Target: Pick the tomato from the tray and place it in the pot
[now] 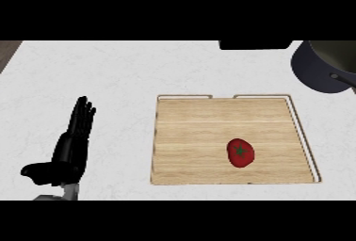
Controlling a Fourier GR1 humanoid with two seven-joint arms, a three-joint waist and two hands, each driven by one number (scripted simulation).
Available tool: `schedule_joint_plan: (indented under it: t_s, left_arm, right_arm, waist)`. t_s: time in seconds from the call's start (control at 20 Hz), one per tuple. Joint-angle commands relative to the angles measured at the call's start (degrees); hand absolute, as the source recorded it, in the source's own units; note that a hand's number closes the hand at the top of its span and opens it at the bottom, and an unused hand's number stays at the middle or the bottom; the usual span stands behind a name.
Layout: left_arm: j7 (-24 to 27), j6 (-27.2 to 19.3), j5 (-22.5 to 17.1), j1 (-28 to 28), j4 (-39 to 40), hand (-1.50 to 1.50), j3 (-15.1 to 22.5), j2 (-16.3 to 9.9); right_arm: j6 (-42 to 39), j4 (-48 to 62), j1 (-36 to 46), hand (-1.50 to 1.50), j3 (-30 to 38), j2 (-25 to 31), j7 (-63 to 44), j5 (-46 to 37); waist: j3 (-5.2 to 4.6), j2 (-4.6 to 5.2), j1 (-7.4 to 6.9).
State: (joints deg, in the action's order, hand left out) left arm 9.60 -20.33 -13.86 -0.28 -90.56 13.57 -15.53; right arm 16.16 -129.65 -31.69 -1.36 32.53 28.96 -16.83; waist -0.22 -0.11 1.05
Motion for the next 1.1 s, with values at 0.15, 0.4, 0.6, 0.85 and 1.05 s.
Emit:
schedule_joint_plan:
  t_s: [0.15,0.4,0.6,0.85,1.05]
  left_arm:
    - [-2.62,-0.73,0.68,-1.03,-2.99,0.00,0.54,-0.01]
    - [-2.07,0.19,1.55,-4.26,1.81,0.00,0.94,1.55]
    - [-0.13,2.01,1.33,-0.78,0.16,0.00,0.69,1.32]
    - [-0.27,2.25,2.13,-0.52,-0.09,0.00,1.03,2.25]
    - [-0.32,0.02,4.94,-1.16,1.61,0.00,1.58,5.76]
  right_arm:
    - [-6.10,-6.24,-7.02,-1.50,-2.47,6.78,-20.28,-19.29]
    - [-10.34,-5.48,2.34,-1.50,-13.99,3.07,-36.47,-29.22]
    - [-15.38,-0.28,13.66,-1.50,-21.31,-0.88,-44.78,-31.75]
    - [-21.16,1.44,16.48,-1.50,-27.54,-4.86,-54.49,-40.86]
    - [-24.54,6.49,20.59,-1.50,-27.51,-8.61,-54.38,-40.48]
  waist:
    - [-0.08,0.20,-1.18]
    - [0.03,0.52,-1.98]
    - [0.14,0.27,-2.22]
    - [0.14,0.10,-1.68]
    - [0.20,0.11,-1.16]
